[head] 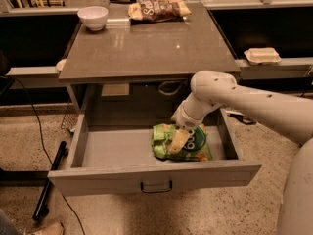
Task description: Pick green rice chip bag from top drawer and place on counter
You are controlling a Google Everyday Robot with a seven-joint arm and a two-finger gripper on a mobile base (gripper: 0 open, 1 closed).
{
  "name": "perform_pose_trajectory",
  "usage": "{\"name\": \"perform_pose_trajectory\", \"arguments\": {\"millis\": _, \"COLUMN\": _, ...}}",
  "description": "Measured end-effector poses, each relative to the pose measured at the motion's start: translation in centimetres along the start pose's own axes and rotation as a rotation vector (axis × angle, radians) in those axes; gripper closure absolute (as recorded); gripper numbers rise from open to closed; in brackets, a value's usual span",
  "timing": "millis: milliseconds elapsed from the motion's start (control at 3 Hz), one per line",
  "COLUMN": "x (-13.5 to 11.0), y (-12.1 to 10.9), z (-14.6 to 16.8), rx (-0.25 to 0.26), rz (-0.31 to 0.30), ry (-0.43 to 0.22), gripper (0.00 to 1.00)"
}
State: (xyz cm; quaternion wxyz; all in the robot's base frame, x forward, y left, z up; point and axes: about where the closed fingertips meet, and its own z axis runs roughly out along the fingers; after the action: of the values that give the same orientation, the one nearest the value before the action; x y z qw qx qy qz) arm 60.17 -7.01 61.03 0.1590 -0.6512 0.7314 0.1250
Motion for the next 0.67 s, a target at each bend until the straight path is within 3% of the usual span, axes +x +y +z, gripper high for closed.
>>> {"name": "perform_pose_trajectory", "arguments": {"millis": 667, "x": 0.59, "y": -0.13, "z": -0.08, "rx": -0.010, "rz": 0.002, "ry": -0.043, "gripper": 0.67}}
